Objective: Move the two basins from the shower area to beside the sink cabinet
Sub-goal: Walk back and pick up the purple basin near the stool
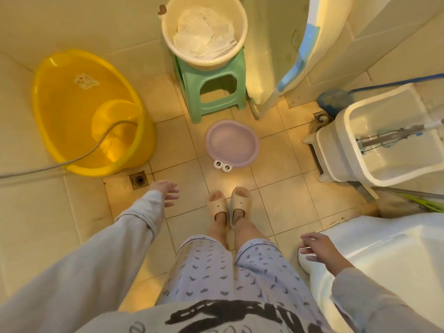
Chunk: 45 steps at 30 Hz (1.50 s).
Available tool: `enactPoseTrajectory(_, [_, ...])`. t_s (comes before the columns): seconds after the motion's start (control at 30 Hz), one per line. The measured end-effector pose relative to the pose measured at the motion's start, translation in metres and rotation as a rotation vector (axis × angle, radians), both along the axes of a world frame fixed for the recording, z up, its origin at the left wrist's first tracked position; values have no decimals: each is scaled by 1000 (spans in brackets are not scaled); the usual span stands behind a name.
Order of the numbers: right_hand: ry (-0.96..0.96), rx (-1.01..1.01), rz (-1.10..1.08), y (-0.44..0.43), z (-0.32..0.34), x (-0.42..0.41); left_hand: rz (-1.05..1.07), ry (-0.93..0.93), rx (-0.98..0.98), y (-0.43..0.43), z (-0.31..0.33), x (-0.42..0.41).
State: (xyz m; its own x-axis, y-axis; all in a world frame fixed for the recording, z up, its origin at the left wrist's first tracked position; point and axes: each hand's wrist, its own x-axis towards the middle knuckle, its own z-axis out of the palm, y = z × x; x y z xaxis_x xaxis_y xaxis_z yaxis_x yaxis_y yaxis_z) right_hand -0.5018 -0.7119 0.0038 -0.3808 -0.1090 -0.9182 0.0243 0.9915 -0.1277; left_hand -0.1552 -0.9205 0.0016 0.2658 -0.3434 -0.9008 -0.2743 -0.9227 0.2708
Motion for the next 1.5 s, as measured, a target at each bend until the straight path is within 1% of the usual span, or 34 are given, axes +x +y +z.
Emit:
enactPoseTrajectory(0.3, [-49, -22, 127, -90, -43, -4, 10, 15, 180, -3, -46, -3])
enactPoseTrajectory(0.4, [-51, -28, 171, -124, -71, -13, -1, -1, 205, -15, -72, -13])
enactPoseTrajectory(0.5, [-77, -27, 188, -154, -112, -21, 15, 4, 211, -36, -110, -28])
enactPoseTrajectory(0.6, [-88, -3, 208, -180, -174, -30, 7, 21, 184, -58, -170, -50])
enactPoseTrajectory(0.67, [-85, 0, 188, -196, -226, -37, -35, 49, 157, -74, -223, -67])
enactPoseTrajectory(0.73, [-97, -11, 130, -213, -279, -41, -84, 50, 122, -90, -278, -81])
enactPoseTrajectory(0.8, [-134, -37, 15, -231, -336, -44, -147, 36, 74, -112, -335, -95])
enactPoseTrajectory(0.9, [-108, -60, -84, -258, -421, -49, -246, -43, -1, -150, -422, -110])
enactPoseTrajectory(0.97, [-98, -62, -112, -273, -468, -50, -322, -154, -12, -169, -470, -117])
enactPoseTrajectory(1.03, [-103, -72, -144, -284, -507, -55, -305, -248, -27, -182, -509, -124])
enactPoseTrajectory(1.1, [-84, -88, -134, -293, -536, -58, -208, -279, -62, -189, -539, -130])
enactPoseTrajectory(1.17, [-47, -108, -53, -299, -556, -58, -126, -265, -108, -194, -557, -132])
enactPoseTrajectory(1.23, [8, -122, 73, -303, -564, -54, -84, -194, -153, -196, -564, -129])
enactPoseTrajectory(1.27, [22, -135, 98, -303, -565, -54, -74, -157, -162, -197, -563, -128])
enactPoseTrajectory(1.37, [-17, -131, -16, -296, -547, -58, -12, -107, -120, -196, -545, -120])
enactPoseTrajectory(1.43, [-51, -106, -72, -284, -520, -60, 19, -38, -87, -187, -518, -114])
enactPoseTrajectory(1.5, [-61, -82, -84, -270, -482, -60, 16, 3, -48, -170, -476, -107])
